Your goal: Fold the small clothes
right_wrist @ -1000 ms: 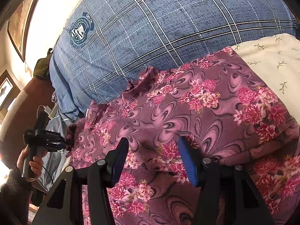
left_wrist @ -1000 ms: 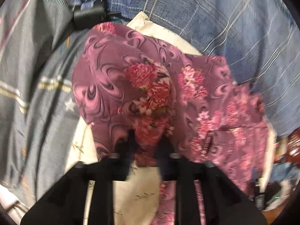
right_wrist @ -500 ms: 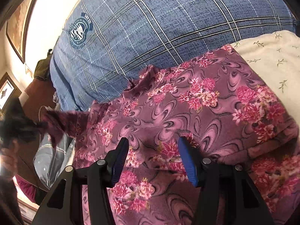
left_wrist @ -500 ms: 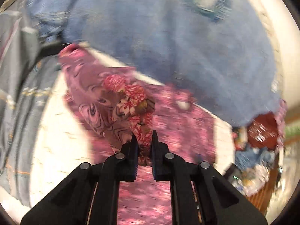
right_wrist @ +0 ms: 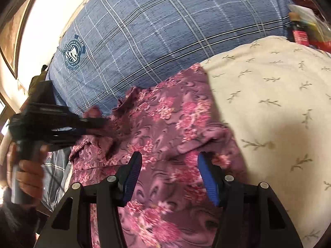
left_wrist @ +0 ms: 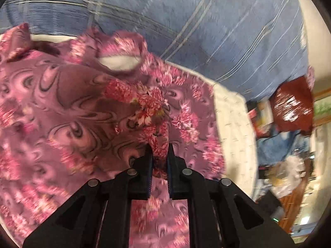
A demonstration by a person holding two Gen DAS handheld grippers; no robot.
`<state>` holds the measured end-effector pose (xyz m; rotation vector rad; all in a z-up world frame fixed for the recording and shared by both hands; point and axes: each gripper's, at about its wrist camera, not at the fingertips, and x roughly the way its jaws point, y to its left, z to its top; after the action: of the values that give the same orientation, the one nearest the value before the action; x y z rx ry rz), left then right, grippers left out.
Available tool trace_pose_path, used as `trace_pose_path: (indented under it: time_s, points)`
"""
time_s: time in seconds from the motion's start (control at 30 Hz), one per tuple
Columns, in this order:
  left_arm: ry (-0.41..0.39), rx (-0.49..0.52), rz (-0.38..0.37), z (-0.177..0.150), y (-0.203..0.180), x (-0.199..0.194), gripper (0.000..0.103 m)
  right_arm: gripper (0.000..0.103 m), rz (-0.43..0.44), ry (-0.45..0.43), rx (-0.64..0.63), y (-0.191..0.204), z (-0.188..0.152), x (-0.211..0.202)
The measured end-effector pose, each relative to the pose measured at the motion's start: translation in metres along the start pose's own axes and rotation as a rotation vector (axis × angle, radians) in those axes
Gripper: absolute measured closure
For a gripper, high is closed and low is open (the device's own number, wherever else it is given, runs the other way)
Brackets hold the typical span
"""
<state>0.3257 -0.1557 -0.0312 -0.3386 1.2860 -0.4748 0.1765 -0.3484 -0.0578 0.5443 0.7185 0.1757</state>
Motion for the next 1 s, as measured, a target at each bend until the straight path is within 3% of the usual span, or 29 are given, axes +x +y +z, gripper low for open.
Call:
trace_pose_path:
  time_s: [0.13, 0.23, 0.3, 0.37, 0.5, 0.7, 0.83, 1.0]
  points:
    - [-0.003, 0.032, 0.028, 0.001, -0.007, 0.000, 0.086, 0.044, 0.007, 0.003, -0.009, 0.003, 0.003, 0.000]
    - [-0.050, 0.089, -0.032, -0.004, -0.008, -0.035, 0.064, 0.044, 0.031, -0.003, -0.011, 0.011, 0.007, 0.002]
    - [-0.139, 0.110, -0.058, -0.010, 0.001, -0.071, 0.031, 0.043, 0.061, -0.005, -0.018, 0.021, 0.011, 0.005]
    - [-0.219, 0.101, -0.058, -0.015, 0.021, -0.095, 0.019, 0.040, 0.089, 0.011, -0.032, 0.032, 0.014, 0.012]
    - [-0.244, -0.029, -0.007, -0.019, 0.093, -0.113, 0.019, 0.038, 0.111, 0.052, -0.063, 0.058, 0.017, 0.038]
    - [-0.244, -0.260, -0.074, -0.029, 0.181, -0.107, 0.020, 0.039, 0.166, 0.154, -0.018, 0.085, 0.018, 0.088]
    - [-0.225, -0.328, -0.136, -0.019, 0.196, -0.088, 0.020, 0.039, 0.182, 0.173, 0.017, 0.093, 0.016, 0.107]
    - [-0.250, -0.367, -0.115, 0.006, 0.202, -0.076, 0.024, 0.042, 0.195, 0.134, 0.181, 0.082, 0.021, 0.115]
